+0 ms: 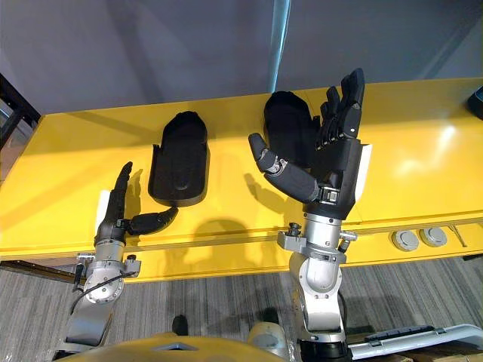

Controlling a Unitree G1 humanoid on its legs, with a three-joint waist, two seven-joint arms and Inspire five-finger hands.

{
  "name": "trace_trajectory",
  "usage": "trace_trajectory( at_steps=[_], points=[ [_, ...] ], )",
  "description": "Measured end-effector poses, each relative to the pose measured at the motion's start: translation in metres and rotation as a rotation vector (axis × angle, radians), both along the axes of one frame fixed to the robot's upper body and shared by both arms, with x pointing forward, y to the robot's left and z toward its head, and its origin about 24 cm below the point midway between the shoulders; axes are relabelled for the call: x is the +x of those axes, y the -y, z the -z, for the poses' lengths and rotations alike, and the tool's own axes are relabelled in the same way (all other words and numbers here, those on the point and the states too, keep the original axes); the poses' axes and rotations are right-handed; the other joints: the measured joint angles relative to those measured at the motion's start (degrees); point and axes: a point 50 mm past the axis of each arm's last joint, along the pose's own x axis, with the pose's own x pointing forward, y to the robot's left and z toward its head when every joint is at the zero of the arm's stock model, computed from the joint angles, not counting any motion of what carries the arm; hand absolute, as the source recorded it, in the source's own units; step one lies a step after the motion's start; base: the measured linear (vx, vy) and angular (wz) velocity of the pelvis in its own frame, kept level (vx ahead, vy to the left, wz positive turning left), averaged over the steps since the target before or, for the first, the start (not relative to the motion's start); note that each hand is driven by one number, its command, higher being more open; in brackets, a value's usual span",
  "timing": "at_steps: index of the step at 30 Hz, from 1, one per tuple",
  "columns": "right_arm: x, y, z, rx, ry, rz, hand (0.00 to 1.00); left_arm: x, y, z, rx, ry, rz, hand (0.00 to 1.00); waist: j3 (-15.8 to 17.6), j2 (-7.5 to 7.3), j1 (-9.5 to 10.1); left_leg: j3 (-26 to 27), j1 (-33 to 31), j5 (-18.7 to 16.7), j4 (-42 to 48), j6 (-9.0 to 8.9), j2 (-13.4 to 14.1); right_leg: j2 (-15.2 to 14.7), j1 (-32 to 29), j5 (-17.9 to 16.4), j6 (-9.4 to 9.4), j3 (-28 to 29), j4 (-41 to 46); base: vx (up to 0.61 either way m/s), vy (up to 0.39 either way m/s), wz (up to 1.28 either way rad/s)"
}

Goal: Walk over and take three plastic housings, then place them on the shelf

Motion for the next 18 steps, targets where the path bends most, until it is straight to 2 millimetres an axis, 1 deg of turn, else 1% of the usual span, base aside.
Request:
trace_trajectory(
  at_steps=[8,12,18],
  points=[
    [-0.0002,-0.0013,0.0008,0.017,-0.002,0.000,1.00,0.0003,-0.0013,0.0024,-0.007,-0.005,-0.020,1.00,0.00,0.01,0.03,0.84,0.64,-0.24,-0.01,-0.01,-0.01,0.06,0.13,0.05,0.07,0.86,0.00,0.00,0.001,-0.05],
    [-0.0009,-0.0007,0.0024,0.038,-0.009,-0.008,1.00,0.0040,-0.0013,0.0031,-0.011,-0.002,-0.026,1.00,-0.02,0.03,0.04,0.91,0.67,-0.24,-0.01,0.00,0.00,0.08,0.12,0.09,0.09,0.93,0.00,0.00,0.000,0.00],
    [-0.0008,-0.0028,0.0029,0.049,-0.012,-0.020,1.00,0.0073,-0.0014,0.0023,-0.010,0.008,-0.038,1.00,-0.04,0.05,-0.42,1.08,0.77,-0.25,-0.01,-0.01,0.00,0.09,0.11,0.17,0.10,1.10,0.00,0.00,0.000,0.00]
  ],
)
